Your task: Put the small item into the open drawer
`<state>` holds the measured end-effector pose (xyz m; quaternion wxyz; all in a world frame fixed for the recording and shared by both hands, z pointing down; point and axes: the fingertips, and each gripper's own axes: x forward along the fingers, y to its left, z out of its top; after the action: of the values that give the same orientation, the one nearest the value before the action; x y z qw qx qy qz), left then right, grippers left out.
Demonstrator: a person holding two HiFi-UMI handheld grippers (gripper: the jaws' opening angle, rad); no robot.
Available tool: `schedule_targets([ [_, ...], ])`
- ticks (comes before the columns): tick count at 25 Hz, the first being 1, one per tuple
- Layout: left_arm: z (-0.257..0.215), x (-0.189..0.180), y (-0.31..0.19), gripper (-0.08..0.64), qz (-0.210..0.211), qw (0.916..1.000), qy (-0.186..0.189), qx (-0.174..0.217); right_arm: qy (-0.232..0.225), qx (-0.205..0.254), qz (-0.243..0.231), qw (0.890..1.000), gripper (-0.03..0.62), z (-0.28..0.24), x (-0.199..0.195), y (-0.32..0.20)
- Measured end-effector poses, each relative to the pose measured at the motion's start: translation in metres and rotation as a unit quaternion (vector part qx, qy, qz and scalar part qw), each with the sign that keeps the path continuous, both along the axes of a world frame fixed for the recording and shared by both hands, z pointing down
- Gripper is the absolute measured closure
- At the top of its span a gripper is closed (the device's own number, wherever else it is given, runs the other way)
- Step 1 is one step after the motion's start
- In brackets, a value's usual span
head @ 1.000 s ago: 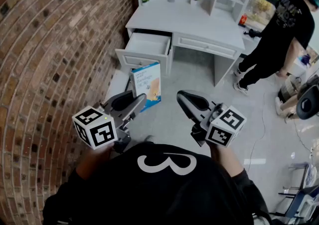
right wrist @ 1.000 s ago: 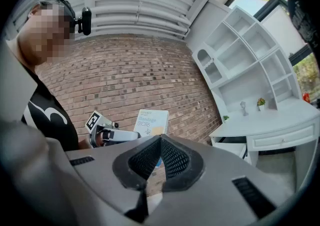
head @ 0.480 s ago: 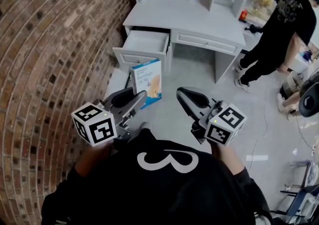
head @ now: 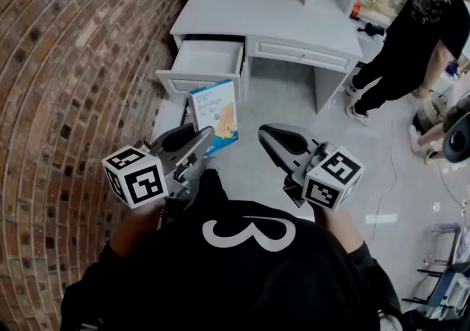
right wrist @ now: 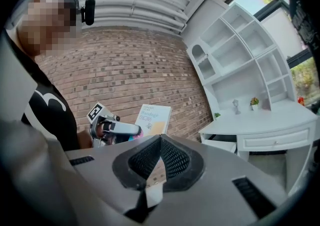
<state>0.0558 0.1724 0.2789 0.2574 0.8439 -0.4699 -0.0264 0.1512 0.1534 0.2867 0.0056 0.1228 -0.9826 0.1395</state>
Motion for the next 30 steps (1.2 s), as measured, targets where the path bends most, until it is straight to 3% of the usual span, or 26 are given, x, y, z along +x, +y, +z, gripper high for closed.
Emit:
schedule_targets([
  [8,0.021,-0.047,-0.064,0.474,0.011,0.9996,0.019,-0.019,0.028,-0.014,0.018,0.999,0.583,0.019,-0.046,-0.062],
  [19,0.042,-0.134,-0.194,0.474,0.039,0.9964,0.037,-0.066,0.051,-0.066,0.057,0.995,0.583,0.034,-0.128,-0.181],
  [30,0.08,-0.189,-0.291,0.474,0.078,0.9903,0.033,-0.11,0.071,-0.102,0.092,0.988,0.583,0.056,-0.189,-0.275],
])
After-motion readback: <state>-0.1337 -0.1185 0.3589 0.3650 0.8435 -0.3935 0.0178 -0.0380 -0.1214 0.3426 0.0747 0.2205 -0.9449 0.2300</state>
